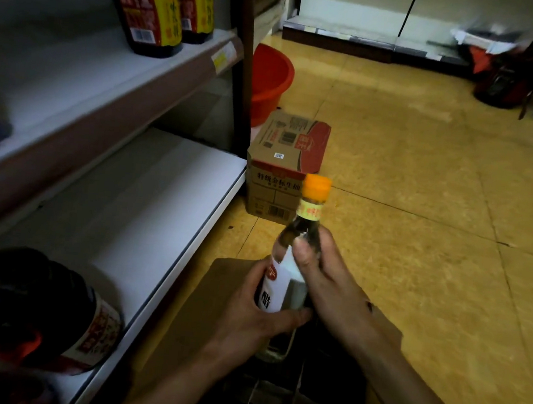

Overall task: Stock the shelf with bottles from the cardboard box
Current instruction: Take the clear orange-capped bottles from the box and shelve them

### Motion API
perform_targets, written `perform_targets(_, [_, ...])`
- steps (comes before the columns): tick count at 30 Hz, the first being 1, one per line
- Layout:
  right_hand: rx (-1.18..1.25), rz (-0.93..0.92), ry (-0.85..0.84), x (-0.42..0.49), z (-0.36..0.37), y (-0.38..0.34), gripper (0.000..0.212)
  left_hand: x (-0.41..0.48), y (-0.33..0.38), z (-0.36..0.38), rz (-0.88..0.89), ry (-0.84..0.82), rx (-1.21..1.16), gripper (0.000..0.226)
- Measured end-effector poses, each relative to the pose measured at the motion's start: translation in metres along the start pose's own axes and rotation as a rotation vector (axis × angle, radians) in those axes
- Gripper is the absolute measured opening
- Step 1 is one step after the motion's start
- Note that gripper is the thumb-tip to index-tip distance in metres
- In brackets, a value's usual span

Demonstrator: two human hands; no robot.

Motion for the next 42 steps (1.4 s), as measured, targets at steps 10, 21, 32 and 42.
perform_targets(10, [0.329,0.078,0.202,-0.005,-0.004,0.007,0.059,0.000,0.018,-0.007,0.064,0.023,0.076,0.072])
perform_targets(21, [0.703,0.017,0.018,0.006,-0.010,0.002,0.074,-0.004,0.020,-0.008,-0.152,-0.284,-0.017,0.062])
perform_targets(32, [0.213,0.061,-0.113,0.010,-0.005,0.003,0.046,0.007,0.004,-0.011,-0.107,-0.086,-0.096,0.064])
perform_targets(42, [0.334,0.203,-0.214,0.014,-0.013,0.017,0.061,0.014,0.001,-0.014,-0.153,-0.125,-0.097,0.064])
Point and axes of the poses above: each hand's wrist, its own x-axis towards the middle knuckle, its own z-axis out of the palm, y = z × x, the point moved 3 cm from there along x, towards the middle knuckle, and after that the axes turned 5 degrees about -z, right-handed, at the moved point
